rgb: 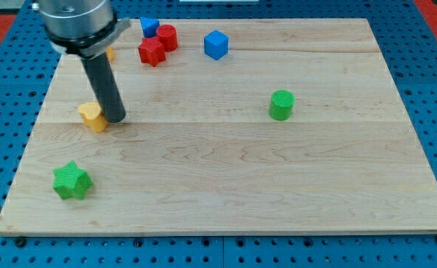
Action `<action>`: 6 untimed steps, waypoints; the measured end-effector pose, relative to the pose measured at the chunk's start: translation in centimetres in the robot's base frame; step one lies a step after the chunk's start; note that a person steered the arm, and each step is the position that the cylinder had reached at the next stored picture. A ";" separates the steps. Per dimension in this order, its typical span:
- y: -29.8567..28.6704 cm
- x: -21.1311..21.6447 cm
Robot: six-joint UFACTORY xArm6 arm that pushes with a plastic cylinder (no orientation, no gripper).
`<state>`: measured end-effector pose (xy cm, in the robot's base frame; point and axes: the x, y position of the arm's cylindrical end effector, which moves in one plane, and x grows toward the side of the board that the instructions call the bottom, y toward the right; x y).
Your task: Push yellow heart towards the green star
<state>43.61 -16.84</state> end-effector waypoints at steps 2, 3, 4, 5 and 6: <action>-1.3 -0.7; -1.7 6.0; 0.3 1.3; -3.1 -1.4; -5.7 2.7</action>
